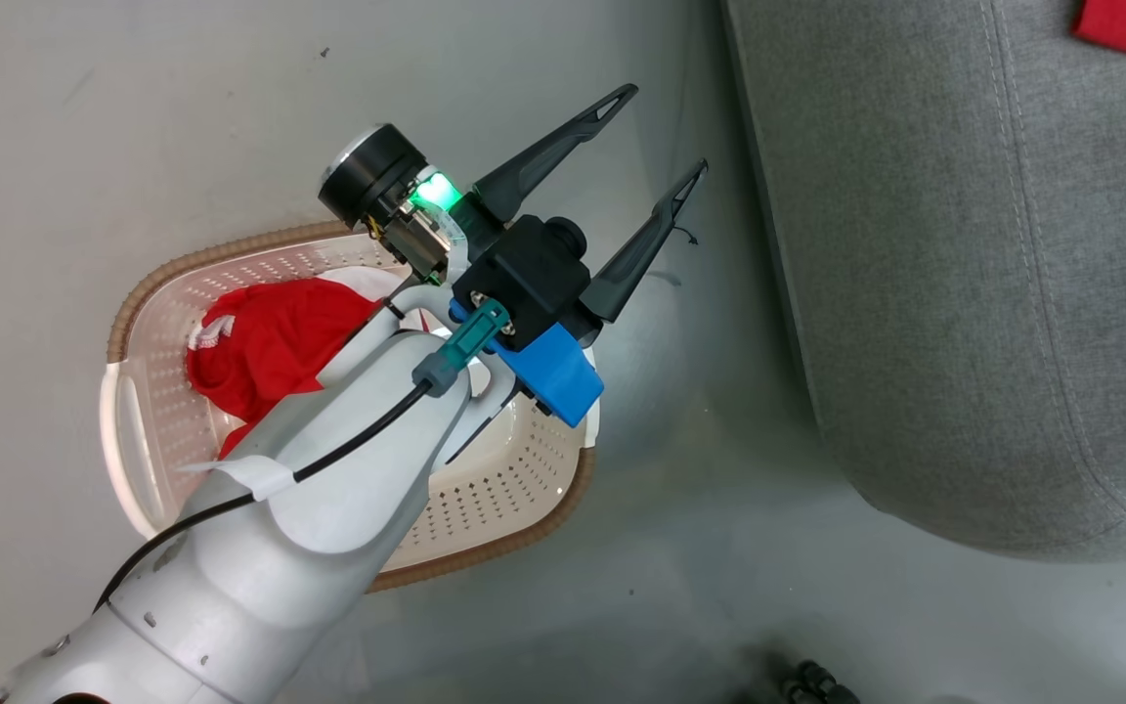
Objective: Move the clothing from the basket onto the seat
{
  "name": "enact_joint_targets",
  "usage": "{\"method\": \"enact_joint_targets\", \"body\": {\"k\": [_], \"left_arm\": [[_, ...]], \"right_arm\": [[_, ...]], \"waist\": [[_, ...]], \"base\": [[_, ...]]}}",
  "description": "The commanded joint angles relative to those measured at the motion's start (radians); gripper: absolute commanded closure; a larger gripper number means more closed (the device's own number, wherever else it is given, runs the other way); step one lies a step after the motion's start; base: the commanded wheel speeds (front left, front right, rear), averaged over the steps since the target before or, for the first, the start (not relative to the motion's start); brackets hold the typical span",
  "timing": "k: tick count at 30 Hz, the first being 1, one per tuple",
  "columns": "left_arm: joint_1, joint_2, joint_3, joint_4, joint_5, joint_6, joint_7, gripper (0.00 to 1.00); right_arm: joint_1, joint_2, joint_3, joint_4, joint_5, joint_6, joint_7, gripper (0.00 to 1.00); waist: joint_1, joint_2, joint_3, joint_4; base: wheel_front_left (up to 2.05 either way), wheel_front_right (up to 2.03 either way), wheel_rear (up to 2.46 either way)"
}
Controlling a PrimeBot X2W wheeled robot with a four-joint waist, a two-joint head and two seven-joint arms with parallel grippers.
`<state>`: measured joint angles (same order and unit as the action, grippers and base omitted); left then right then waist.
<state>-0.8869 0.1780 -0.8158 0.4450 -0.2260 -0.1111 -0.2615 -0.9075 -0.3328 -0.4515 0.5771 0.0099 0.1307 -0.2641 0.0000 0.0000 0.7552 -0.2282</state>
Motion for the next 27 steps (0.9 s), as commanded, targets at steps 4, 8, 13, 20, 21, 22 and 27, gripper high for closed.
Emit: {"method": "enact_joint_targets", "body": {"k": [4, 8, 13, 20, 21, 22, 27], "left_arm": [[-0.022, 0.0, 0.002, 0.002, -0.004, 0.0, -0.004, 0.0], [-0.006, -0.005, 0.006, -0.001, -0.007, 0.004, -0.005, 0.0], [0.027, -0.01, 0.016, -0.009, -0.011, 0.006, -0.005, 0.0], [0.097, -0.013, 0.065, -0.032, -0.028, 0.017, -0.005, 0.0], [0.108, -0.012, 0.074, -0.035, -0.029, 0.019, -0.005, 0.0], [0.122, -0.01, 0.085, -0.038, -0.029, 0.021, -0.005, 0.0], [0.193, -0.006, 0.153, -0.066, -0.039, 0.038, -0.005, 0.0]], "right_arm": [[0.022, 0.025, -0.011, 0.064, 0.012, 0.0, -0.001, 1.0], [0.039, 0.046, -0.035, 0.052, 0.017, 0.0, -0.001, 0.0], [0.123, 0.077, -0.053, -0.005, 0.011, 0.0, -0.001, 0.0], [0.311, 0.134, -0.081, -0.123, 0.003, 0.0, -0.001, 0.0], [0.335, 0.141, -0.076, -0.143, 0.002, 0.0, -0.001, 0.0], [0.359, 0.149, -0.066, -0.165, 0.001, 0.0, -0.001, 0.0], [0.455, 0.183, 0.01, -0.264, 0.011, 0.0, -0.001, 0.0]], "waist": [[0.0, 0.0, -0.007, 0.008], [0.0, 0.0, -0.025, 0.009], [0.0, 0.0, -0.08, 0.005], [0.0, 0.0, -0.194, 0.017], [0.0, 0.0, -0.208, 0.019], [0.0, 0.0, -0.224, 0.022], [0.0, 0.0, -0.3, 0.045]], "base": [[0.0, 0.0, 0.0], [0.0, 0.0, 0.0], [0.0, 0.0, 0.0], [0.0, 0.0, 0.0], [0.0, 0.0, 0.0], [0.0, 0.0, 0.0], [0.0, 0.0, 0.0]]}}
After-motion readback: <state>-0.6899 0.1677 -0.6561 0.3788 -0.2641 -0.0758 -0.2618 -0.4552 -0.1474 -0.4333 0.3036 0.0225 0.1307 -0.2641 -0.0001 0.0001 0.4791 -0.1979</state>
